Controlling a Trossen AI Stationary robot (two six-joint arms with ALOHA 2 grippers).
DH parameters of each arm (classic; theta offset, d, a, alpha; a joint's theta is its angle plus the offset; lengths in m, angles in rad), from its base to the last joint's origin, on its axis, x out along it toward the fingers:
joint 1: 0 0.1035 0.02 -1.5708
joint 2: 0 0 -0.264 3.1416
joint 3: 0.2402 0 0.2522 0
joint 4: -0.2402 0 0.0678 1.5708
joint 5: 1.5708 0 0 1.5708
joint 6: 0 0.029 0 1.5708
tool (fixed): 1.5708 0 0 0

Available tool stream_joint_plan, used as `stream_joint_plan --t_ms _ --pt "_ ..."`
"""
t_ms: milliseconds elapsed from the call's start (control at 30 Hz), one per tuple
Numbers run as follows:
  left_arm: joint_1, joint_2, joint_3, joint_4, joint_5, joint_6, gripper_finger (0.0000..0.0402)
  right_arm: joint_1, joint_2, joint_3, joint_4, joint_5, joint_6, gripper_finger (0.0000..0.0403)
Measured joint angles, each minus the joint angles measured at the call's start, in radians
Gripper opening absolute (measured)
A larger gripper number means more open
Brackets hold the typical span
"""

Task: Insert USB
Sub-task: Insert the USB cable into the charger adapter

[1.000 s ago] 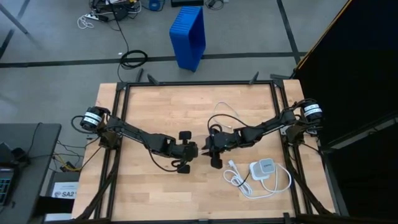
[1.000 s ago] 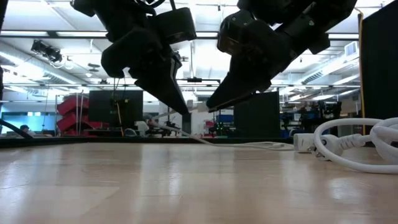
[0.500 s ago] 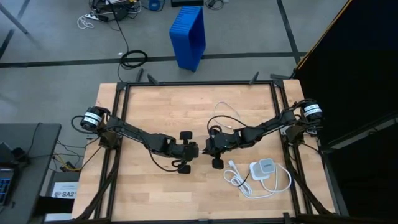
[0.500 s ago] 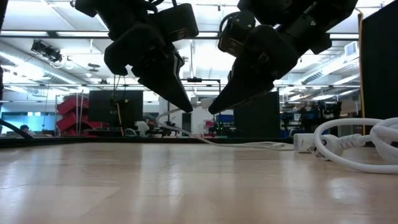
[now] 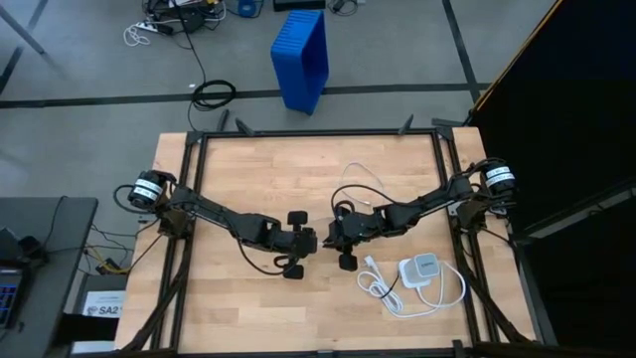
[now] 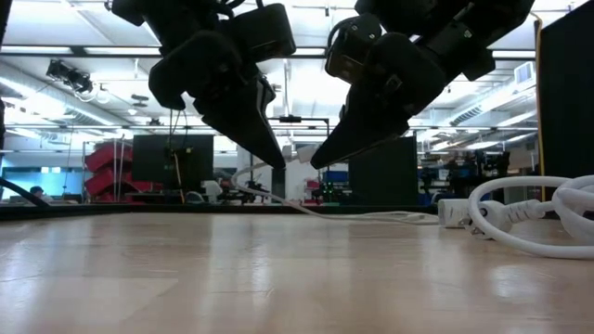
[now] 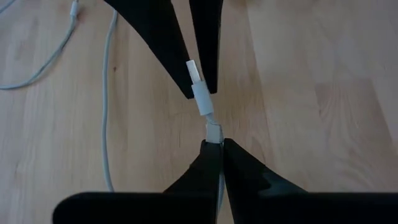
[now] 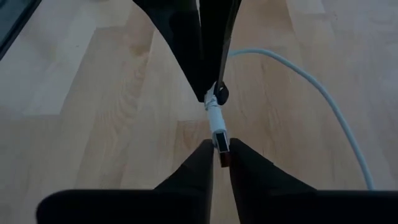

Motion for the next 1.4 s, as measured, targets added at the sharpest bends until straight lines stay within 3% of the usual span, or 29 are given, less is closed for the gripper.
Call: stream_joint_plan --t_ms 333,533,767,900,1100,1267,1400 --pt "0.0 0.0 0.0 -0.004 0.0 0.0 0.0 0.005 0.0 0.0 0.008 -0.014 0.023 0.006" --pt "0.0 0.0 0.0 -0.004 0.003 0.0 0.0 0.022 0.0 0.0 0.026 -0.013 -0.024 0.0007" --pt "0.0 0.0 0.0 -0.006 -0.001 -0.001 0.0005 0.032 0.0 0.0 0.024 0.053 -0.031 0.0001" --pt "0.0 -0.008 0.003 -0.058 -0.077 0.024 0.0019 0.046 0.0 0.0 0.039 0.162 -0.031 0.0001" --pt "-0.017 -0.075 -0.001 -0.119 -0.266 0.001 0.003 0.045 0.0 0.0 0.106 0.185 -0.019 0.0" --pt "-0.059 -0.197 -0.002 -0.126 -0.323 0.0 0.003 0.037 -0.002 0.0 0.146 0.178 -0.004 0.0" --pt "-0.102 -0.267 -0.004 -0.073 -0.334 -0.008 0.0031 0.039 -0.002 -0.047 0.284 0.165 -0.012 0.0"
